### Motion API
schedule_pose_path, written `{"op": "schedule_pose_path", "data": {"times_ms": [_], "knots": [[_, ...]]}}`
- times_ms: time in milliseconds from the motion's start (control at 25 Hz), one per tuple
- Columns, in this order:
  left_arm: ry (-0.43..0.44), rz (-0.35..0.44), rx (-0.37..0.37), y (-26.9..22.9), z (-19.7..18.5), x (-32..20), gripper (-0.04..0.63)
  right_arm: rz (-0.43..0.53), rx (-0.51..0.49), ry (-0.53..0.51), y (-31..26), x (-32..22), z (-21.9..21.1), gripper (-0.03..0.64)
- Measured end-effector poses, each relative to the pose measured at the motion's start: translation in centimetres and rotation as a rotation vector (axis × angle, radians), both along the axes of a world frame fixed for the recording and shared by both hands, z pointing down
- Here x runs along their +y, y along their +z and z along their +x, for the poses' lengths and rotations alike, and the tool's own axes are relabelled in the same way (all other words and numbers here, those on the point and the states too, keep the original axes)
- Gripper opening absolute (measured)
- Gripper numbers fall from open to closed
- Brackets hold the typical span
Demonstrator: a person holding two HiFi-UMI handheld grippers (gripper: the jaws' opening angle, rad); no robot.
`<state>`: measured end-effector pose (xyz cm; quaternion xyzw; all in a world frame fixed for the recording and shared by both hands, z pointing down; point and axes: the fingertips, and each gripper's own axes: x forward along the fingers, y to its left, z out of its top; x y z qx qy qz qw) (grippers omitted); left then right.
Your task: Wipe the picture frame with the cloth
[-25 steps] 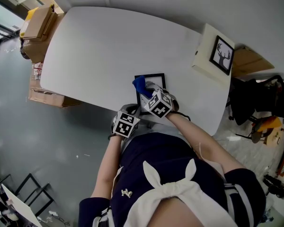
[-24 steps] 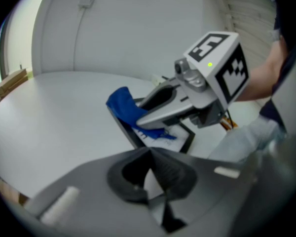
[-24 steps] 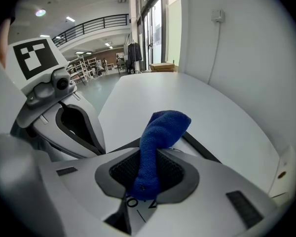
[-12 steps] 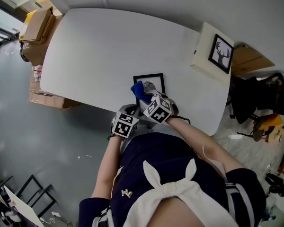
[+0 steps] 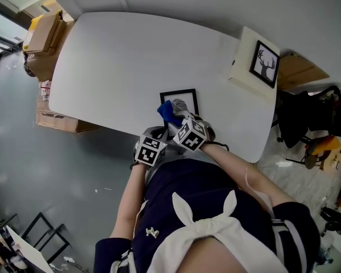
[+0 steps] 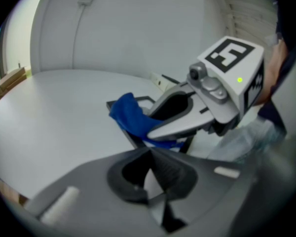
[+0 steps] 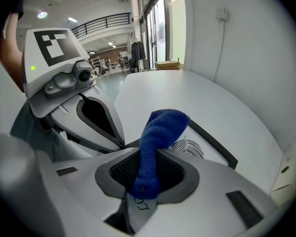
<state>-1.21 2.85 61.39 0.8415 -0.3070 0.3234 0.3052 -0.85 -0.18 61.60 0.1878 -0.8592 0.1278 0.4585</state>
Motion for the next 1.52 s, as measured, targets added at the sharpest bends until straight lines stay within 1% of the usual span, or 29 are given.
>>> {"op": "schedule_pose_path", "data": {"times_ms": [520, 1520], "knots": [[-0.012, 0.008, 0.007, 0.0, -0.1, 0.0, 0.005, 0.021, 0.009, 0.04, 0.0, -0.6, 1.3, 0.092], [-0.059, 0.035, 0.003, -0.1, -0.2, 0.0, 0.005, 0.038, 0.049, 0.207, -0.3, -2.0, 7.1, 0.092]]}}
